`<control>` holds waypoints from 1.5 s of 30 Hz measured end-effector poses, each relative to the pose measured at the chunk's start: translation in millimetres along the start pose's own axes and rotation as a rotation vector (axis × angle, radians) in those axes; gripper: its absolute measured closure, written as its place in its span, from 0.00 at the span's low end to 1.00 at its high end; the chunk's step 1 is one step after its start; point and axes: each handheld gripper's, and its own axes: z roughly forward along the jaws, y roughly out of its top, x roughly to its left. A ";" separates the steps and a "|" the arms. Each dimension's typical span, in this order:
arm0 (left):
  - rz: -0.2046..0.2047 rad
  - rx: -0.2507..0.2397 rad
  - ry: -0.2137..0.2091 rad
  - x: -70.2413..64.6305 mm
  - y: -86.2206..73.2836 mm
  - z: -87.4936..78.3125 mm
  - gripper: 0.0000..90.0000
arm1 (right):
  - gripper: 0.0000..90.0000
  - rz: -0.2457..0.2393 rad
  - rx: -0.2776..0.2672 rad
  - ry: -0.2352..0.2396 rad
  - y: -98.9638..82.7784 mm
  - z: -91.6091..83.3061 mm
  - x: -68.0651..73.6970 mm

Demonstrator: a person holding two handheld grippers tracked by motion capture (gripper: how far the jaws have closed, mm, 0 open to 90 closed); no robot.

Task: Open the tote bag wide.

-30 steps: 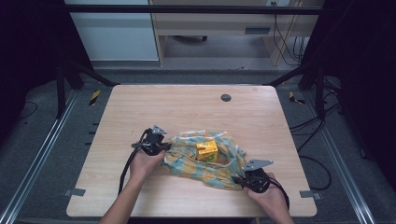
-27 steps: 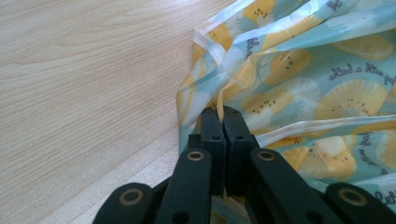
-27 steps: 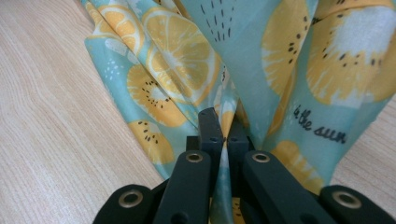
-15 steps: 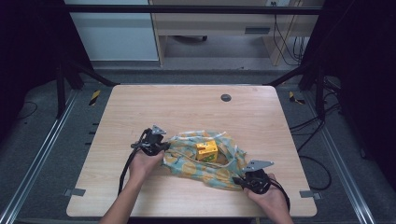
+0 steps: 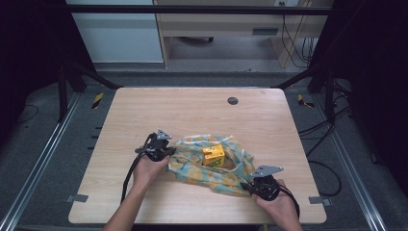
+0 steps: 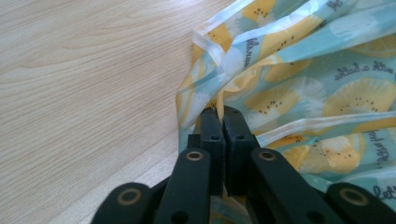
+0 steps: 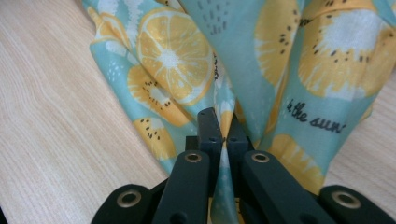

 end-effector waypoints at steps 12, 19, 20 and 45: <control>0.065 -0.206 0.013 -22.7 7.2 -38.9 0.44 | 0.31 -0.062 -0.165 -0.065 10.0 -25.3 13.2; 0.066 -0.276 0.026 -26.6 8.5 -66.4 0.24 | 0.12 -0.039 -0.306 -0.100 25.8 -56.4 7.2; 0.071 -0.277 0.031 -26.0 7.5 -70.2 0.22 | 0.11 -0.037 -0.327 -0.126 28.2 -59.5 2.8; -0.003 -0.162 0.118 24.0 -87.5 -90.2 0.06 | 0.10 0.248 -0.220 -0.490 -10.9 -39.9 -62.5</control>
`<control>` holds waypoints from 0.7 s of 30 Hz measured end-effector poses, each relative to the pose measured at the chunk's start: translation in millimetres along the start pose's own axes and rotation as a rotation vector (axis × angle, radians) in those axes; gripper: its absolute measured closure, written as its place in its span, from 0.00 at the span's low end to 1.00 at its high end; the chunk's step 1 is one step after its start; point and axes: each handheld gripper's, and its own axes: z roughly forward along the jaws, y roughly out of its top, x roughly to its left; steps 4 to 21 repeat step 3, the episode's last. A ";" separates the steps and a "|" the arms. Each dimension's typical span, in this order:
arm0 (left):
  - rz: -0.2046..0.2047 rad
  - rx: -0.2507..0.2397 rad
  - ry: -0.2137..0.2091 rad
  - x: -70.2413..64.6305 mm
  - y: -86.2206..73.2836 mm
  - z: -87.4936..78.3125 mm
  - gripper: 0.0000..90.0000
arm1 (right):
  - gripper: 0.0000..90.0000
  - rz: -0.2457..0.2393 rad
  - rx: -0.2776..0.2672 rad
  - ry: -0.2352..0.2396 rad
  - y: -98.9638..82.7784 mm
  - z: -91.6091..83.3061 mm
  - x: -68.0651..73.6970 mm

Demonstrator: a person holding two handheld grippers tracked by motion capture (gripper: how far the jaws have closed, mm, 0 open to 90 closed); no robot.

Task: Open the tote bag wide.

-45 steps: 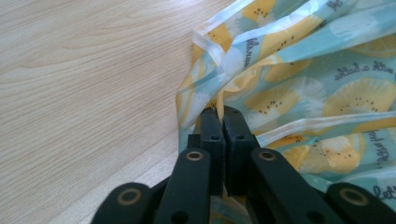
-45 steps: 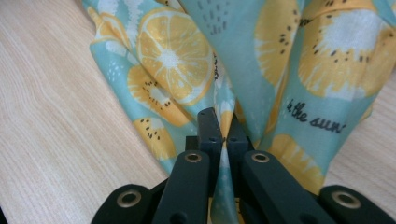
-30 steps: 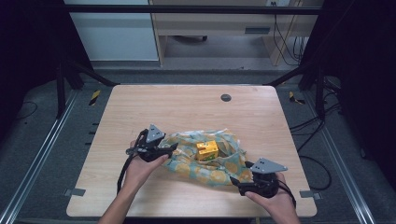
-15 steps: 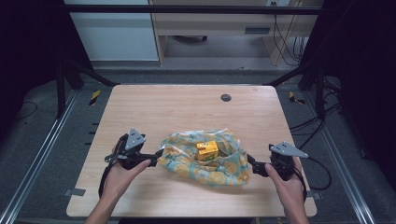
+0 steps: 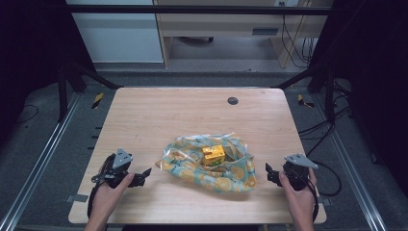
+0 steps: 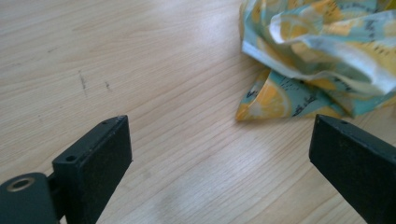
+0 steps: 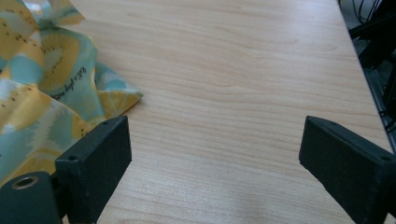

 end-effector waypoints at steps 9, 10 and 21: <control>-0.031 -0.013 -0.014 3.0 0.7 0.9 0.06 | 0.10 0.009 0.001 0.008 -1.3 -1.9 1.2; -0.031 -0.013 -0.014 3.0 0.7 0.9 0.06 | 0.10 0.009 0.001 0.008 -1.3 -1.9 1.2; -0.031 -0.013 -0.014 3.0 0.7 0.9 0.06 | 0.10 0.009 0.001 0.008 -1.3 -1.9 1.2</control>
